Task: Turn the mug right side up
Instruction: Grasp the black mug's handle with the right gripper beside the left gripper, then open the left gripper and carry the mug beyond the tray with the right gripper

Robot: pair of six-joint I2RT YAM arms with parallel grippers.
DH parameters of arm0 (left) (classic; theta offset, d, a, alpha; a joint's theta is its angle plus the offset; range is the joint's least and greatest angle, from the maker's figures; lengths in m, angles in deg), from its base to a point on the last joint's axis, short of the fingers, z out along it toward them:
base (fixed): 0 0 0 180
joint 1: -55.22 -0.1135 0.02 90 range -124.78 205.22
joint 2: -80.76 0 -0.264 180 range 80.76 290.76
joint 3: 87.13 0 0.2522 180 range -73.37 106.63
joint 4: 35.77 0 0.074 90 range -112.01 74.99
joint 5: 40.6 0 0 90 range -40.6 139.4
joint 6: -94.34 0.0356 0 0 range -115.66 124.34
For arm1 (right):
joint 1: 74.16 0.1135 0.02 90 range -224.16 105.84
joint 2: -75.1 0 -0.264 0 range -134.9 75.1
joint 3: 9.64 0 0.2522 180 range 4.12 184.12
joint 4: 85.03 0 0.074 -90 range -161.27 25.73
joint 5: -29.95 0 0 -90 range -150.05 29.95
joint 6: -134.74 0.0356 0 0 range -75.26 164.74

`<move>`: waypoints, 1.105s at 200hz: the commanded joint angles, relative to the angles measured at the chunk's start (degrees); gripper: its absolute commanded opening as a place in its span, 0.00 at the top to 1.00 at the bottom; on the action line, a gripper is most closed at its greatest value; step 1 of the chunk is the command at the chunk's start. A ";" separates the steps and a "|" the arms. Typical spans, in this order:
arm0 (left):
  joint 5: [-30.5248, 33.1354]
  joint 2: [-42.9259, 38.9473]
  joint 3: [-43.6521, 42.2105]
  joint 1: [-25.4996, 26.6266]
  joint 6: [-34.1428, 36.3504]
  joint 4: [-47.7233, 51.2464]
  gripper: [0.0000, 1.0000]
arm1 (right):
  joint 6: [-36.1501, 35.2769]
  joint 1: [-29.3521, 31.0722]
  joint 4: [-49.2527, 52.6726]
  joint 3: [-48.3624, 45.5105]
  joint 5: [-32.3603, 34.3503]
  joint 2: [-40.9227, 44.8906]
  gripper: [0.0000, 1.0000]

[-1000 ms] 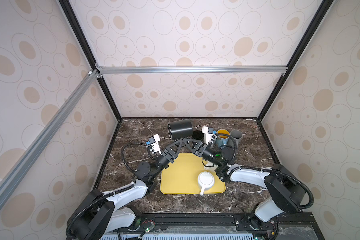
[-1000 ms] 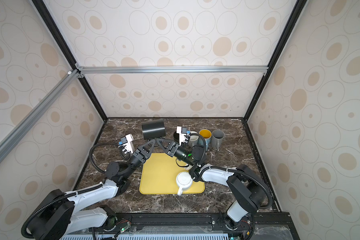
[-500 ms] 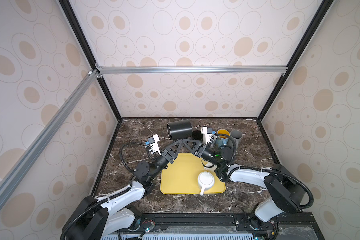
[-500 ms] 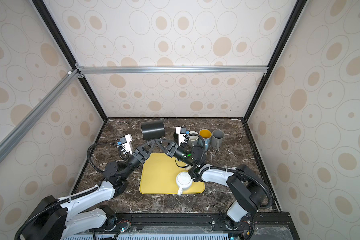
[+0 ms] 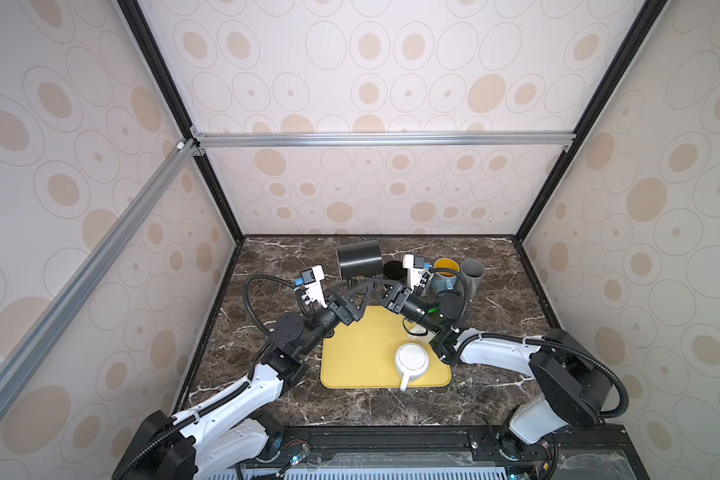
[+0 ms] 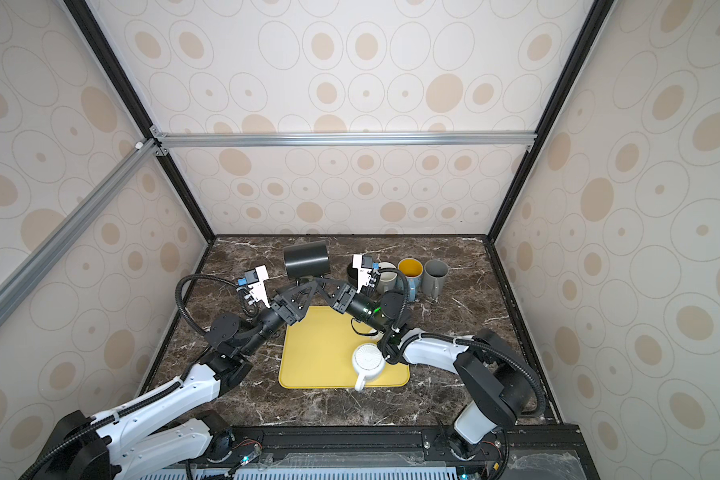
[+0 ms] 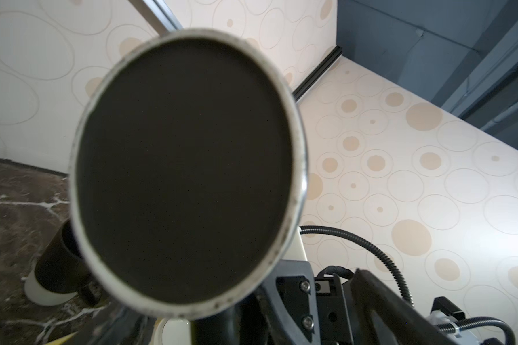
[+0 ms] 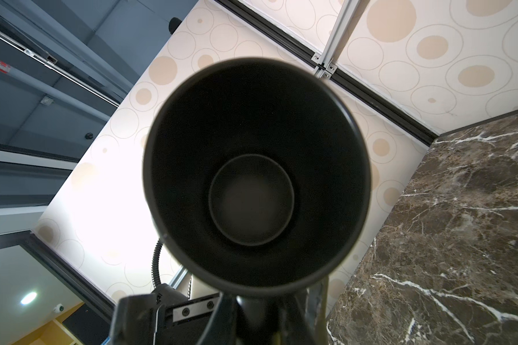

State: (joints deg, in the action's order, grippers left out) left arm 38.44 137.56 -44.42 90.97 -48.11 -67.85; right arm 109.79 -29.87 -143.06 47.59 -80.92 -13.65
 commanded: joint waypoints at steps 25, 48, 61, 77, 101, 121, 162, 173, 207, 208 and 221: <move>12.93 -7.54 6.81 -0.14 12.01 23.58 0.00 | -4.81 -0.28 9.85 1.58 0.04 8.92 1.00; 11.11 -8.66 11.23 -0.44 16.45 32.08 0.00 | -9.18 -0.33 21.85 3.89 0.50 12.50 1.00; 10.69 -9.43 12.24 -0.45 18.10 33.81 0.00 | -12.45 -0.28 27.07 4.77 1.66 14.27 1.00; 12.77 -9.89 13.76 -0.37 19.67 37.40 0.00 | -18.99 -0.26 35.32 6.98 2.14 16.28 1.00; 17.89 -8.79 17.22 -0.24 22.38 44.80 0.00 | -28.06 0.34 47.40 10.55 6.34 18.07 1.00; 20.08 -7.96 18.21 -0.31 23.76 47.03 0.00 | -33.24 1.05 54.61 13.37 11.48 17.27 1.00; 18.47 -8.02 16.02 -0.23 24.67 44.73 0.00 | -42.83 3.93 64.29 20.09 23.65 10.70 1.00; 18.65 -7.86 15.73 -0.25 24.76 44.70 0.00 | -44.50 4.38 65.31 21.43 26.08 8.59 1.00; 20.61 -7.75 13.77 -0.30 24.67 44.97 0.00 | -48.80 5.53 67.48 25.32 32.79 2.11 1.00; 20.75 -7.84 13.64 -0.27 24.67 45.01 0.00 | -48.89 5.53 67.48 25.38 32.89 1.97 1.00; 22.37 -8.38 12.51 -0.28 24.45 45.14 0.00 | -49.82 5.59 67.05 26.24 34.22 -0.21 1.00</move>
State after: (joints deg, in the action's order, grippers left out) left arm 57.52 129.97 -30.22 90.83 -24.72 -23.27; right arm 65.08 -24.64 -73.16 69.73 -53.16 -12.01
